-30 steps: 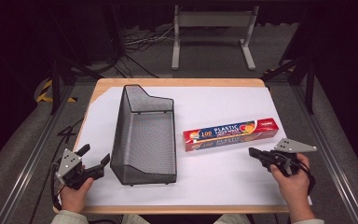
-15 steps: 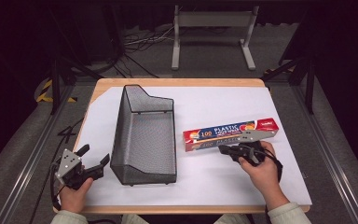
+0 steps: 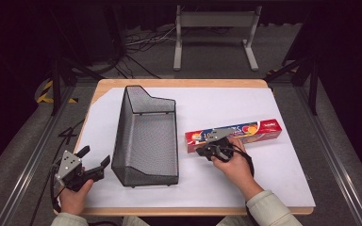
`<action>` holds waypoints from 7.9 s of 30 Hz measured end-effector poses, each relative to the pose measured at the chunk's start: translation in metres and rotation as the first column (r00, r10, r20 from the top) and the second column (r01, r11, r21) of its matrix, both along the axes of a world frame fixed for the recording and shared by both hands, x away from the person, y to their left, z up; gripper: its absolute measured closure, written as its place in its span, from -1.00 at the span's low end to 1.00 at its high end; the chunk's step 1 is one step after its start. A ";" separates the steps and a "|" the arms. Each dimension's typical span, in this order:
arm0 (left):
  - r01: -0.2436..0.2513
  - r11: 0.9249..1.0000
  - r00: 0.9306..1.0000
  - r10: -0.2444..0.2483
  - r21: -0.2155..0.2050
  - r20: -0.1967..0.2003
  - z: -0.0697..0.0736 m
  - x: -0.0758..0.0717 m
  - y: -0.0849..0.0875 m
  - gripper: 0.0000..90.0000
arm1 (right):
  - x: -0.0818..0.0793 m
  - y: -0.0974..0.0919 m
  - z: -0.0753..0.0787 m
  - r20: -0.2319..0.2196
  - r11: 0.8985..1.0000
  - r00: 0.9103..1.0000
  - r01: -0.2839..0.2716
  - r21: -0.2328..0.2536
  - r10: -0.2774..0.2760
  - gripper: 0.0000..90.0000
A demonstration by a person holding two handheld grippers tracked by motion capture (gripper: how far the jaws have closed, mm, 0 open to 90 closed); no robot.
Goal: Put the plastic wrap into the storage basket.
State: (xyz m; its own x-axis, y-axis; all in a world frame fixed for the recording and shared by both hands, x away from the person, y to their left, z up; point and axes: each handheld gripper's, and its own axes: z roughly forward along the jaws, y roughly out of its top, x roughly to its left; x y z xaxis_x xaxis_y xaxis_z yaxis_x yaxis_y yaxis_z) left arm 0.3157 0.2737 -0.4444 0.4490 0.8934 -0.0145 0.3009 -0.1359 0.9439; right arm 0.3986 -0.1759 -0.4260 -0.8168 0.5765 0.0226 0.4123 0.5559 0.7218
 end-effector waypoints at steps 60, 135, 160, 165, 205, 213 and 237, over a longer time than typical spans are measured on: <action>-0.016 1.000 1.000 0.016 0.009 -0.015 -0.004 0.003 0.000 -0.64 | 0.069 -0.161 0.061 0.013 0.886 0.887 0.461 -0.049 -0.461 1.00; -0.021 1.000 1.000 0.021 0.005 0.001 0.002 0.013 -0.006 -0.65 | -0.032 -0.182 0.043 -0.268 0.931 0.895 0.314 -0.188 -0.356 0.88; -0.040 0.999 0.999 0.040 0.003 0.009 0.002 0.004 0.000 -0.65 | -0.044 -0.138 0.079 0.116 0.917 0.978 0.119 0.381 -0.175 -0.51; -0.041 0.999 0.999 0.041 0.001 0.009 0.002 0.004 -0.001 -0.65 | -0.041 -0.122 0.082 0.137 0.930 0.978 0.102 0.352 -0.159 -0.55; -0.034 0.999 0.999 0.034 0.010 0.010 0.001 0.004 0.000 -0.65 | -0.001 -0.060 0.042 0.004 0.986 0.986 0.165 -0.014 -0.165 -0.71; -0.031 0.999 0.999 0.031 0.013 0.008 0.001 0.004 0.000 -0.65 | 0.003 -0.057 0.029 -0.079 0.981 0.984 0.149 -0.127 -0.159 -0.72; -0.030 1.000 1.000 0.030 0.010 0.004 -0.001 0.004 0.000 -0.65 | 0.013 -0.047 0.015 -0.207 0.930 0.963 0.090 -0.356 -0.172 -0.14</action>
